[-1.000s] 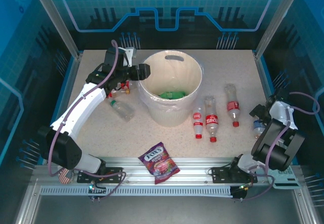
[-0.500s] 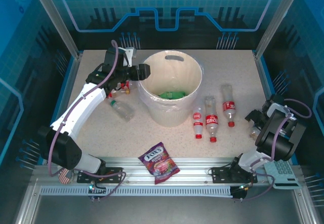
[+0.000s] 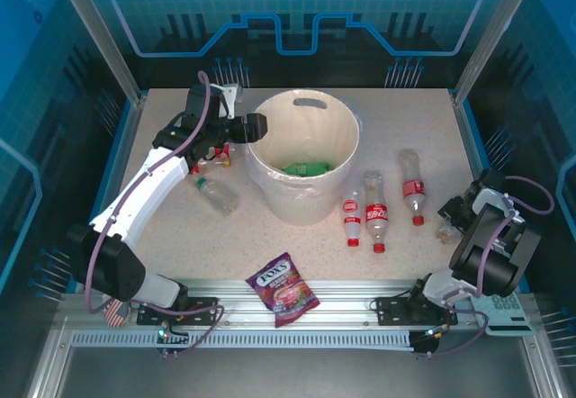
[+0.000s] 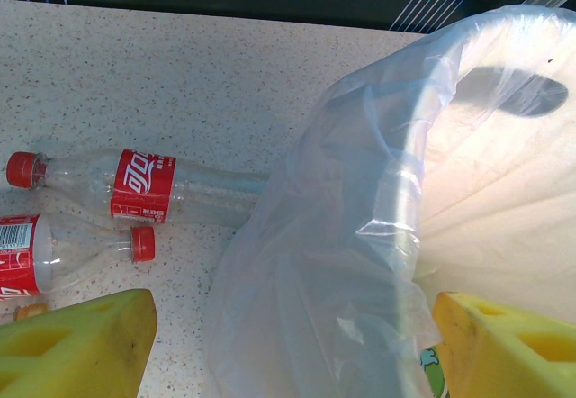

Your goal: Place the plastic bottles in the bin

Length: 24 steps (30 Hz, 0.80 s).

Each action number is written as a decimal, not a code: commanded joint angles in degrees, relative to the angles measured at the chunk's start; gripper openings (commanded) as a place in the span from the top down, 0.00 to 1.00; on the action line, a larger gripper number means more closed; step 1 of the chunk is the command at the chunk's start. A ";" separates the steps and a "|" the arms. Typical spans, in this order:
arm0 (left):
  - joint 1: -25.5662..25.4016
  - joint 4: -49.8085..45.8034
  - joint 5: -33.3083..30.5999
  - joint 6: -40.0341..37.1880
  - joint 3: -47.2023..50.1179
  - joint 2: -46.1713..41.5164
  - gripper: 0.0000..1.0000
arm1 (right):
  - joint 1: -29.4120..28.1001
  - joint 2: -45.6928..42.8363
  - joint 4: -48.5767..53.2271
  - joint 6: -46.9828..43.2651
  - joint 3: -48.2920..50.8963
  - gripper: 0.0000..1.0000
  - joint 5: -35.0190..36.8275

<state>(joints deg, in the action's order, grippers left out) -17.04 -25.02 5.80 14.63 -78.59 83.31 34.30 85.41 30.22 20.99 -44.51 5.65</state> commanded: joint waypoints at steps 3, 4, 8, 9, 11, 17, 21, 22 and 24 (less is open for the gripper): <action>0.03 -3.03 -2.02 -2.18 1.68 1.05 0.19 | -0.18 -2.88 2.58 0.21 -1.88 0.38 -2.78; 0.02 -3.02 -2.02 -2.28 1.69 1.02 0.19 | -0.03 -3.19 3.24 0.82 -2.21 0.38 -2.79; 0.00 -3.11 -2.07 -2.57 1.68 1.18 0.19 | -0.11 -4.57 4.63 1.05 -3.07 0.38 -3.97; 0.01 -3.11 -2.11 -2.51 1.67 1.24 0.19 | -0.26 -5.15 5.15 1.07 -3.33 0.38 -4.37; -0.10 -3.20 -2.20 -2.56 1.68 1.42 0.19 | -0.67 -6.78 6.36 1.15 -4.27 0.38 -5.61; -0.19 -3.54 -2.75 -3.31 1.51 1.67 0.20 | -4.00 -13.15 15.45 1.13 -12.75 0.38 -8.92; -0.19 -3.64 -3.03 -3.69 1.39 1.53 0.20 | -8.93 -17.67 20.24 1.47 -18.04 0.41 -11.78; -0.19 -3.64 -2.97 -3.65 1.48 1.51 0.19 | -10.69 -18.53 21.13 1.77 -19.16 0.42 -12.10; -0.19 -3.46 -2.75 -3.47 1.58 1.50 0.19 | -16.19 -19.03 23.50 2.25 -22.92 0.43 -11.20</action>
<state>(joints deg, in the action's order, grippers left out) -17.10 -24.91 5.39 13.56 -78.59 83.31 23.51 67.57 46.89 22.15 -63.53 -3.42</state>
